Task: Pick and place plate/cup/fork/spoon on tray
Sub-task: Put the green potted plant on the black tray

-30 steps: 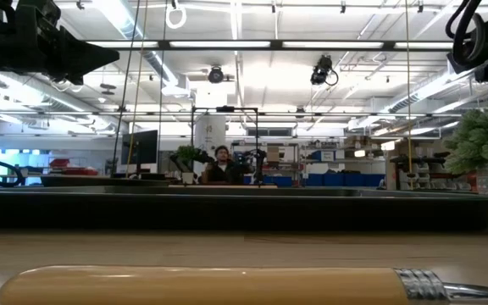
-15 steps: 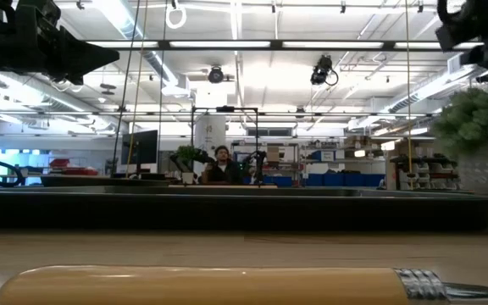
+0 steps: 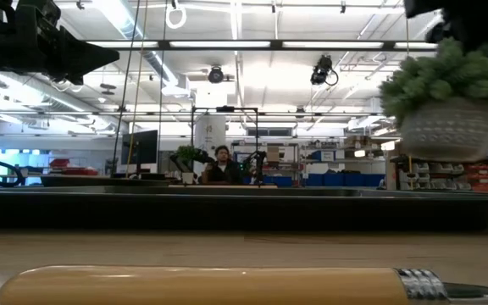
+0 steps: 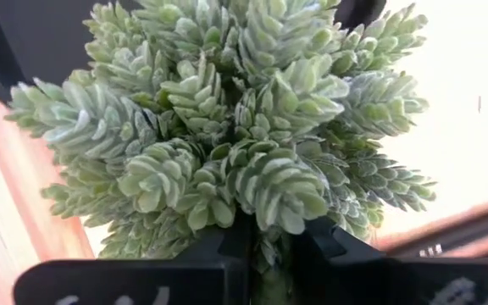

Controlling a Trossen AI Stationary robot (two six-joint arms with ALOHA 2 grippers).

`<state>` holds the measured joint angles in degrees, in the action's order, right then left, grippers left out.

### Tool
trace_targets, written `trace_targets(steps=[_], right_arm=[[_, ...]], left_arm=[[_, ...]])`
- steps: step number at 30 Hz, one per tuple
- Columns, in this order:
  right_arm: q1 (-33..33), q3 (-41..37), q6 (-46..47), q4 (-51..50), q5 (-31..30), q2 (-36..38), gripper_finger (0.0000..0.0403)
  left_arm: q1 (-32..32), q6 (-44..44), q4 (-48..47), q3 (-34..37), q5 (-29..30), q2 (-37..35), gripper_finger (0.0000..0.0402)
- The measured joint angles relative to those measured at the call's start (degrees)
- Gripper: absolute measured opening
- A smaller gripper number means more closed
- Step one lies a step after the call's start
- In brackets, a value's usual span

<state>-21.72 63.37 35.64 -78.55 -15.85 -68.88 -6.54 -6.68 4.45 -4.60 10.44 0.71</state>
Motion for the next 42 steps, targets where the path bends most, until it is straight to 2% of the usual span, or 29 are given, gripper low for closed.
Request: trace_targets(steps=[9, 19, 28, 32, 38, 42], right_arm=[[10.5, 0.4, -15.7, 13.8, -0.2, -3.9, 0.0052], [20.1, 0.4, -29.6, 22.7, -0.4, -14.6, 0.0053], [23.8, 0.7, -30.7, 18.5, -3.7, -20.0, 0.0053], [24.1, 0.6, -29.2, 15.1, -2.1, -19.4, 0.0053], [23.6, 0.4, -27.9, 14.1, 3.7, -16.8, 0.0053], [23.0, 0.4, -28.0, 15.2, 3.7, -15.3, 0.0053]], left_arm=[[0.0, 0.0, 0.0, 0.0, 0.0, 0.0, 0.0011], [0.0, 0.0, 0.0, 0.0, 0.0, 0.0, 0.0011], [0.0, 0.0, 0.0, 0.0, 0.0, 0.0, 0.0011], [0.0, 0.0, 0.0, 0.0, 0.0, 0.0, 0.0011], [0.0, 0.0, 0.0, 0.0, 0.0, 0.0, 0.0011], [0.0, 0.0, 0.0, 0.0, 0.0, 0.0, 0.0011]])
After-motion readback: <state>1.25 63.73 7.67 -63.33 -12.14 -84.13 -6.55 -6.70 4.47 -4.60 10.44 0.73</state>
